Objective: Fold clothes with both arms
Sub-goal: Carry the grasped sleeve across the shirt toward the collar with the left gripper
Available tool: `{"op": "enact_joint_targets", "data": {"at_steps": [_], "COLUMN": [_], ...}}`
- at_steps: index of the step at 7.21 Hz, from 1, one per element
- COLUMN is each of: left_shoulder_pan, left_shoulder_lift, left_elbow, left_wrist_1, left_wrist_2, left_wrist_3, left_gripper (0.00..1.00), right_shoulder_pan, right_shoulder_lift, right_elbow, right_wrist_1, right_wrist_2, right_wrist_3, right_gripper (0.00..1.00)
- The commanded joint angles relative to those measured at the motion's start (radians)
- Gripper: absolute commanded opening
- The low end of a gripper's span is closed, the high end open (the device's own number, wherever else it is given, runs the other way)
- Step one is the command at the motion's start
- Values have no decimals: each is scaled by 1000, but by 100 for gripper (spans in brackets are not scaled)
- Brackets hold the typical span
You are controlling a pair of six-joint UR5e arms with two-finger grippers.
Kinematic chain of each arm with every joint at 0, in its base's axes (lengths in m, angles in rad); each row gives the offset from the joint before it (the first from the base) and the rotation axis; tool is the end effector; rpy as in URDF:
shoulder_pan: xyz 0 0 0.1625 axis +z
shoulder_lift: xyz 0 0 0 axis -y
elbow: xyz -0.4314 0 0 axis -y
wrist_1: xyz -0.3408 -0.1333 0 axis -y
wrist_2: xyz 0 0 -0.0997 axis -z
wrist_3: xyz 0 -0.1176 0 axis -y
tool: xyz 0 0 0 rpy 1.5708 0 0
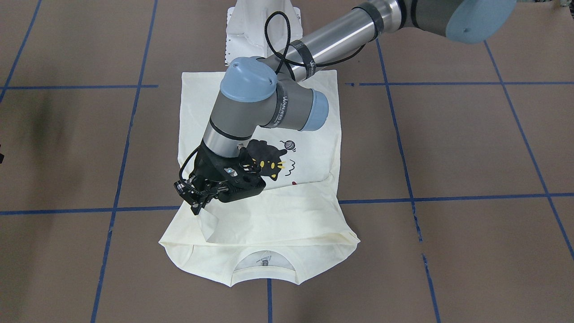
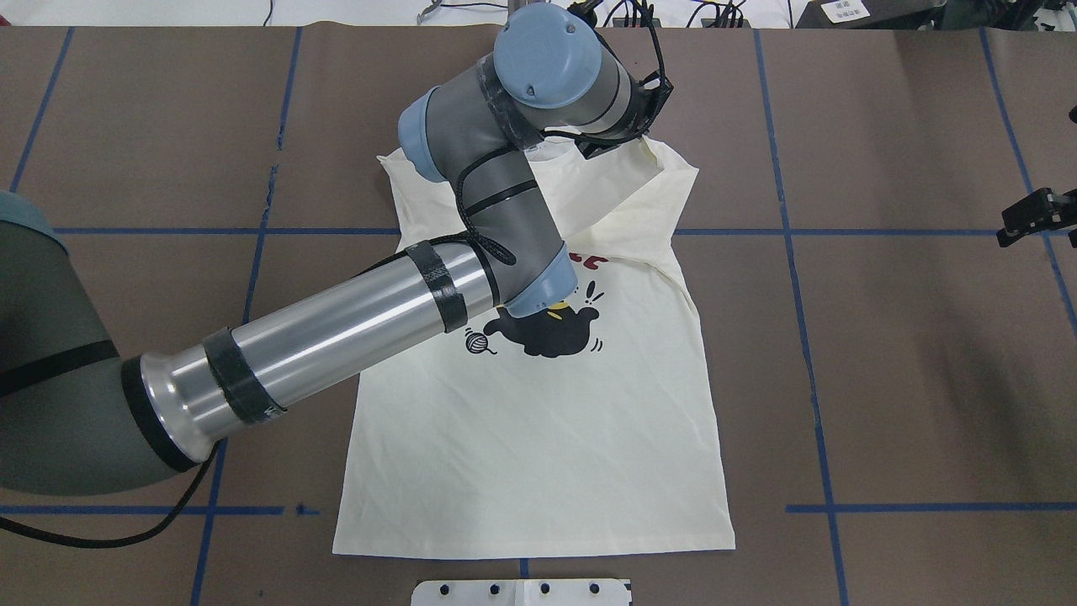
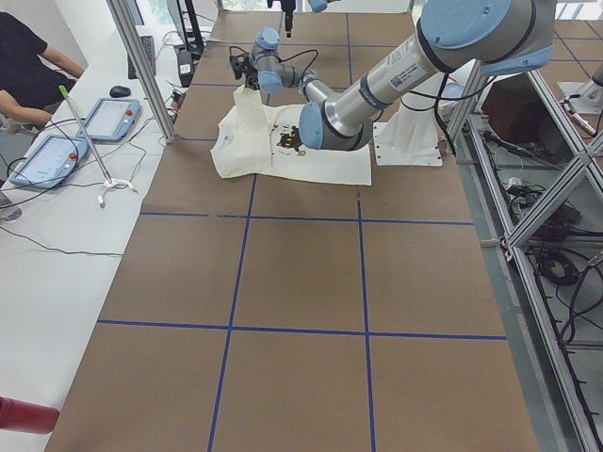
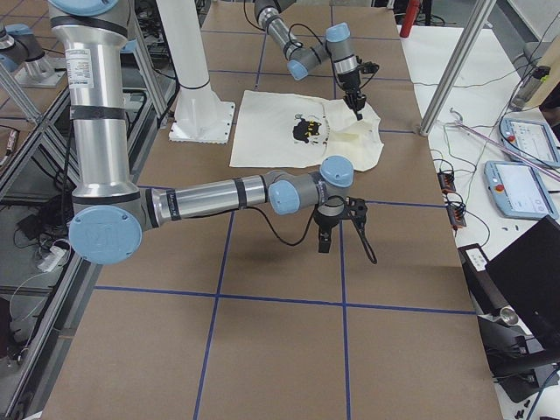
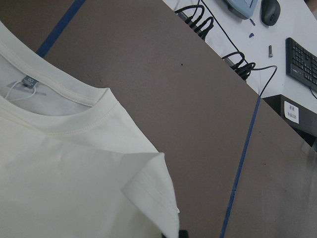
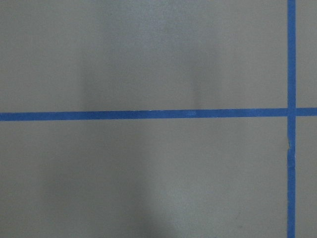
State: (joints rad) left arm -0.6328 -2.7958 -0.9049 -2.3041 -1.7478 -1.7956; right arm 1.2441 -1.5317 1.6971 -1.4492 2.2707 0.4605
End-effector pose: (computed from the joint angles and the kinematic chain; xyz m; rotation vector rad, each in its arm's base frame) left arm 0.6055 -0.5837 0.0639 0.1147 1.3171 -0.6179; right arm -0.0976 -0.4675 0.5955 -0.0124 -0.7471 0.0271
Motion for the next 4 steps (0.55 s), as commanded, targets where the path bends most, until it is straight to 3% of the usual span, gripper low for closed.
{"op": "enact_joint_targets", "data": {"at_steps": [1, 4], "left_shoulder_pan": [22, 45], "left_shoulder_lift": [-37, -39], "left_elbow": [20, 43], "left_wrist_1": [-14, -47], "left_wrist_2": [13, 27], "left_wrist_3": [-5, -4], "left_gripper": [0, 0], "right_shoulder_pan": [0, 0], "right_shoulder_lift": [4, 7], "right_elbow": [-13, -16], "right_wrist_1": [1, 1], "right_wrist_2": [1, 1], "right_wrist_3": [0, -2], "right_gripper": [100, 100]}}
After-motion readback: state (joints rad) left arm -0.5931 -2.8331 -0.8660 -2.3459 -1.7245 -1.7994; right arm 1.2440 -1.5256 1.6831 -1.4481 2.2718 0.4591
